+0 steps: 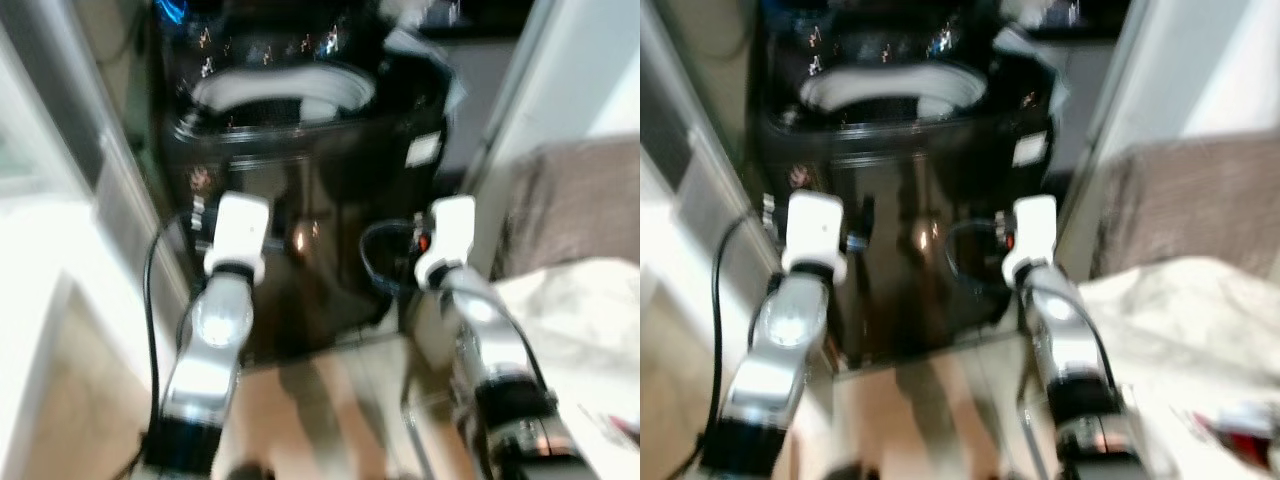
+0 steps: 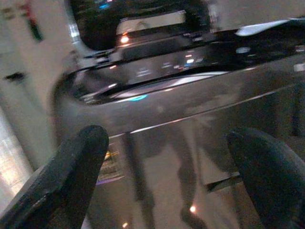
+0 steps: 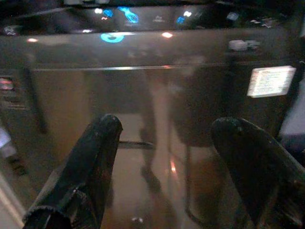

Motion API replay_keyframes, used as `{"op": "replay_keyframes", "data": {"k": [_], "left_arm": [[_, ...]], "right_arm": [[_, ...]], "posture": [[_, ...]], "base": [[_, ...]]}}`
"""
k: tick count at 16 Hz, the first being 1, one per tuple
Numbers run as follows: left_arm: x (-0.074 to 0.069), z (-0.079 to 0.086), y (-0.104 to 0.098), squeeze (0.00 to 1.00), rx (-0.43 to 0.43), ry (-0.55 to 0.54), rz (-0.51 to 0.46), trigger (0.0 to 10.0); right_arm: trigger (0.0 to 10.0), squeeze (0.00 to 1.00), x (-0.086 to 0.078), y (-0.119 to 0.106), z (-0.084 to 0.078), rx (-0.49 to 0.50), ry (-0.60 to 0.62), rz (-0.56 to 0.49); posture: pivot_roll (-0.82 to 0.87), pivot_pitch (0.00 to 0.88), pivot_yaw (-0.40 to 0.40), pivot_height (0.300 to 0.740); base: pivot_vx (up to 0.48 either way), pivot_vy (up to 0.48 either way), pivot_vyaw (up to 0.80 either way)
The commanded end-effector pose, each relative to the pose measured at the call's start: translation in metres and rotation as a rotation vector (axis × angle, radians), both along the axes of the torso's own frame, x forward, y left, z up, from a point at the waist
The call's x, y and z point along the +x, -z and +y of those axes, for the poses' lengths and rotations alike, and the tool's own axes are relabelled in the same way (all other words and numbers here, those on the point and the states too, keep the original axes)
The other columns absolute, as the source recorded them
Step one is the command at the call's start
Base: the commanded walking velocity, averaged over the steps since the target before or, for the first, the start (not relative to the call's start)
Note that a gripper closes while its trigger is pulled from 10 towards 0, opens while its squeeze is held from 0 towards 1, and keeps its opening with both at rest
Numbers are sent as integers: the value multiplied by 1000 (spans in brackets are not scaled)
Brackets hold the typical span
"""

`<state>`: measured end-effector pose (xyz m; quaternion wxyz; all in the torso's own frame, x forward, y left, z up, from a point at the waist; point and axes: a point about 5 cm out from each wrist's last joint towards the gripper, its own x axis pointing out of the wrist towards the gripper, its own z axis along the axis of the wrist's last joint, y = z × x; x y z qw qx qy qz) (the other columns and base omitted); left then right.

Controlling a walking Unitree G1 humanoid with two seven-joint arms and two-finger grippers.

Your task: Clothes washing

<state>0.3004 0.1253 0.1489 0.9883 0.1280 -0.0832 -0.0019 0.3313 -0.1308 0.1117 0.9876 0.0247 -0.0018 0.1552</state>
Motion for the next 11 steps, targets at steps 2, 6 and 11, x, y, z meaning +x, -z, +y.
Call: {"op": "replay_keyframes", "data": {"k": [2, 6, 11], "left_arm": [[0, 2, 0, 0, 5, -11, -3, 10000], [1, 1, 0, 0, 14, -10, -3, 10000], [2, 2, 0, 0, 2, 2, -3, 10000]], "right_arm": [[10000, 0, 3, -5, 0, -4, 14, -23], [10000, 0, 4, -6, 1, -3, 9, -28], [10000, 0, 4, -8, 4, -19, 3, -40]], "posture": [[-9, 0, -14, 740], [-10, 0, -15, 740], [-10, 0, -13, 740]], "base": [[0, 0, 313], [0, 0, 0], [0, 0, -306]]}}
